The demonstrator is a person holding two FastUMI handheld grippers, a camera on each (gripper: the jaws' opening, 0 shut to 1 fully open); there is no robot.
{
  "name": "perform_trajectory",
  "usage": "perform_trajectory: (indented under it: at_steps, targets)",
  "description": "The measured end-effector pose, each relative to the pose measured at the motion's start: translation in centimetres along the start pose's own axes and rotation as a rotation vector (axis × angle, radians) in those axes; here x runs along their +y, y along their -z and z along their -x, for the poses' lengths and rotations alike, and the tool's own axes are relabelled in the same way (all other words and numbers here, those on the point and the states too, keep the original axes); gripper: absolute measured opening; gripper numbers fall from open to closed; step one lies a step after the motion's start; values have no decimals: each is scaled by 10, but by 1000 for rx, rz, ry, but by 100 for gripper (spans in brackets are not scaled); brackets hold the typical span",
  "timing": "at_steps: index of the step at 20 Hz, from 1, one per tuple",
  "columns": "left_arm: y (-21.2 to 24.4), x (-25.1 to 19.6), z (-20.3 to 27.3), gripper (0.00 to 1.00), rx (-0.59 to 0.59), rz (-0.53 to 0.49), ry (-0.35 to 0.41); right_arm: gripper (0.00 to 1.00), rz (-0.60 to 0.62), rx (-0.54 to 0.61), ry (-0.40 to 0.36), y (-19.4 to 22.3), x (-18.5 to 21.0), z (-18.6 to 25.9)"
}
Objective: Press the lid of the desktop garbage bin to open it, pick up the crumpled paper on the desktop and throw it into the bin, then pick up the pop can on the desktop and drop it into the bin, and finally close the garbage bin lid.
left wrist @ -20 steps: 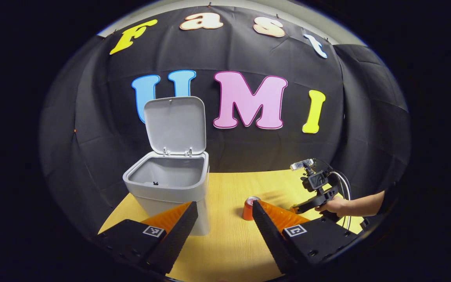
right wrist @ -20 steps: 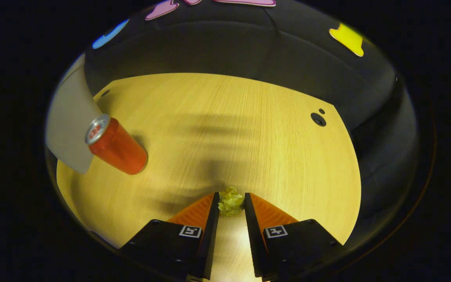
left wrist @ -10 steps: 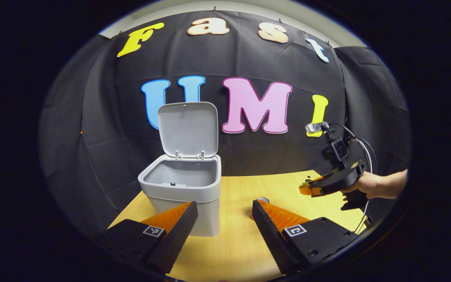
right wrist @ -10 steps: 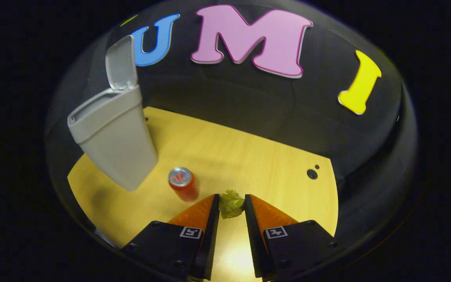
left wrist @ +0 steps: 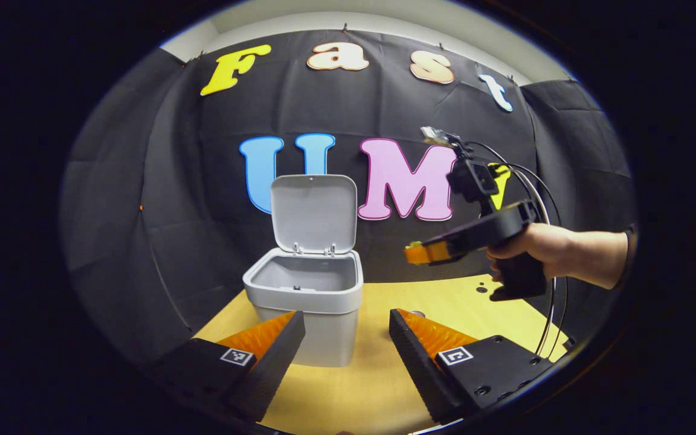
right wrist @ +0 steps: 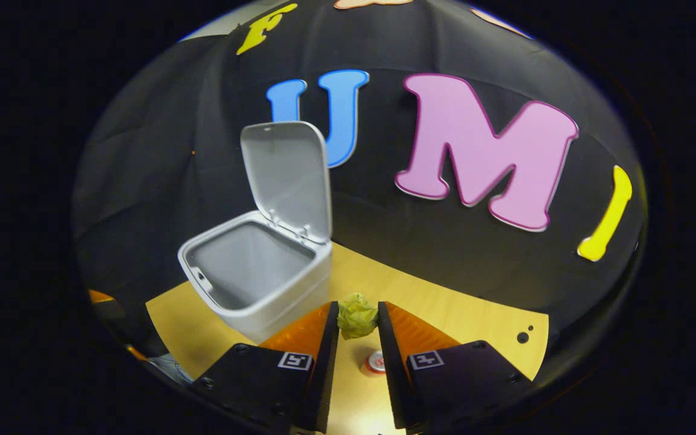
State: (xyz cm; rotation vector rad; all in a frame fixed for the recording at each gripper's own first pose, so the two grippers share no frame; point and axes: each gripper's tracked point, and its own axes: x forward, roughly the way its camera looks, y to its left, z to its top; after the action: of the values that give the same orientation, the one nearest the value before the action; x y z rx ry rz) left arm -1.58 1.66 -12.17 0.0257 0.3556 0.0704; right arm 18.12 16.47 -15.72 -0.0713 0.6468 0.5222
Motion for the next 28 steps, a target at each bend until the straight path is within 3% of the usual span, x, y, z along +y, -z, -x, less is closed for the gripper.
perform_trajectory:
  at_steps: [5,9,10,11,13,14,20,28]
  targets:
    - [-9,22,4,95,-26,11,-31,43,38,-29,-95,-35,68,-24]
    - [-11,38,1,95,-33,19,-42,43,33,-14,-120,-40,89,-46]
    - [-12,41,0,95,-35,19,-42,62,24,-14,-137,-41,94,-48]
    - [-13,44,-1,95,-36,18,-43,51,16,-13,-133,-43,94,-49]
    - [-12,49,-4,95,-36,21,-44,99,22,-20,-117,-43,88,-52]
    - [-11,49,-7,95,-34,29,-41,96,24,-22,-104,-43,83,-52]
    - [6,32,-26,95,-11,80,17,97,-18,-84,-24,-54,40,-21]
    - [71,-58,-91,95,68,24,220,97,-69,-174,183,-44,-73,56]
